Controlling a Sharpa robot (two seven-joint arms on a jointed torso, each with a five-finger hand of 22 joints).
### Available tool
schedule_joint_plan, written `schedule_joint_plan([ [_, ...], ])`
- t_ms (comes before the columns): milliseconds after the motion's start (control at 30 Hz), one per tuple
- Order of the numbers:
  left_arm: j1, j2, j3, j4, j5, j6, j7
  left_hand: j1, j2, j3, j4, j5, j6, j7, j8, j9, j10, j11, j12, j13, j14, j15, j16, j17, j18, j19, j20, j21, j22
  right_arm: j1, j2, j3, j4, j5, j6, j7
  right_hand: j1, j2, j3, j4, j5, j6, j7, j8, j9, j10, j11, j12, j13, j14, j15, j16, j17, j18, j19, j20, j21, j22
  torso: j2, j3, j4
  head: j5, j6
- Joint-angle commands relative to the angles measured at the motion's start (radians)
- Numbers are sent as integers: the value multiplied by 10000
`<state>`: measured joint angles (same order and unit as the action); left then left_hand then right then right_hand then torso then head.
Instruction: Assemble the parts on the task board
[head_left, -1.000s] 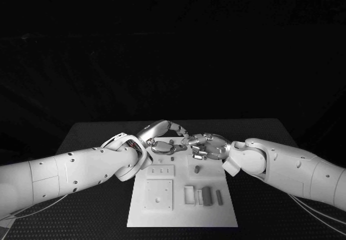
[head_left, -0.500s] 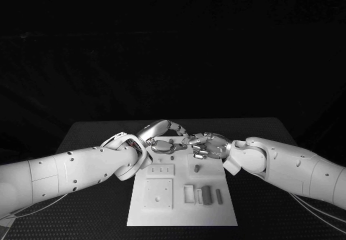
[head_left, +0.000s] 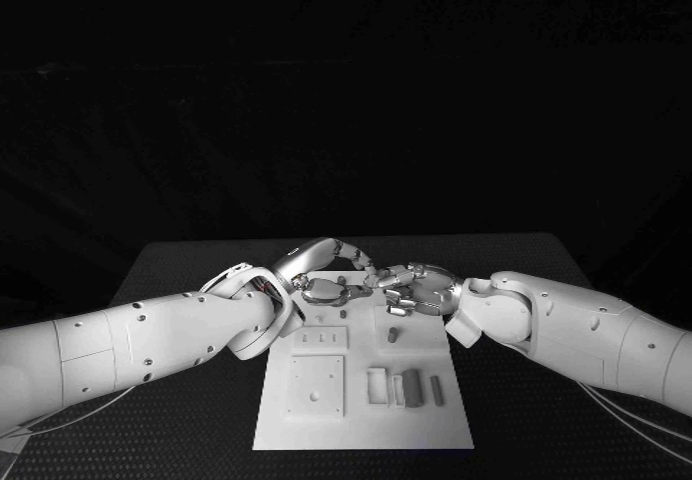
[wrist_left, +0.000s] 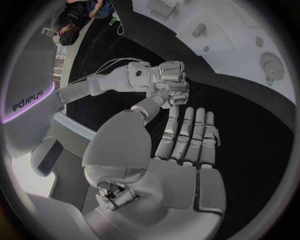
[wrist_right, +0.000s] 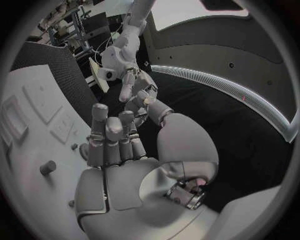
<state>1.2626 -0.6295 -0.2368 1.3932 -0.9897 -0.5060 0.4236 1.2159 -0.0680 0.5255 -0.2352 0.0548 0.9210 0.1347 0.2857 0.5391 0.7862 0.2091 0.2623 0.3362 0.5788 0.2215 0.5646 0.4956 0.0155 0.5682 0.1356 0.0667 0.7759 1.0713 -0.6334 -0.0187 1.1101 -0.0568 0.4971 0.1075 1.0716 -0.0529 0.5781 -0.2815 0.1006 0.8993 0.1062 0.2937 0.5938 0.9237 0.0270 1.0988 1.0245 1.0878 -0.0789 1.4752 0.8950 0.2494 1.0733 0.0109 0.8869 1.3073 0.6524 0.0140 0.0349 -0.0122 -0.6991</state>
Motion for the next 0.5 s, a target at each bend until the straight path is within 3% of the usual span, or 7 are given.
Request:
schedule_joint_plan([
  [33,3,-1,5,24,175,-39,186,89,66,112,2,-27,114,-19,65,18,39,-50,101,-17,43,-61,-8,3,-155,-74,18,32,-16,-4,-4,5,-44,-40,165,7,-79,21,-41,4,50,240,311,42,-3,-62,12,67,-13,-71,11,42,4,124,-53,19,-17,212,1,1,-2,3,-10],
  [500,4,-11,5,15,549,-153,268,175,280,489,91,-31,355,-77,169,29,127,-64,288,-76,190,-97,-5,-14,-155,-34,13,33,-45,-3,-23,4,3,-47,-83,-120,-172,-73,-56,57,52,59,377,-76,-6,-198,76,55,-137,-180,70,27,-26,124,-153,61,-39,199,1,1,2,-13,-11],
])
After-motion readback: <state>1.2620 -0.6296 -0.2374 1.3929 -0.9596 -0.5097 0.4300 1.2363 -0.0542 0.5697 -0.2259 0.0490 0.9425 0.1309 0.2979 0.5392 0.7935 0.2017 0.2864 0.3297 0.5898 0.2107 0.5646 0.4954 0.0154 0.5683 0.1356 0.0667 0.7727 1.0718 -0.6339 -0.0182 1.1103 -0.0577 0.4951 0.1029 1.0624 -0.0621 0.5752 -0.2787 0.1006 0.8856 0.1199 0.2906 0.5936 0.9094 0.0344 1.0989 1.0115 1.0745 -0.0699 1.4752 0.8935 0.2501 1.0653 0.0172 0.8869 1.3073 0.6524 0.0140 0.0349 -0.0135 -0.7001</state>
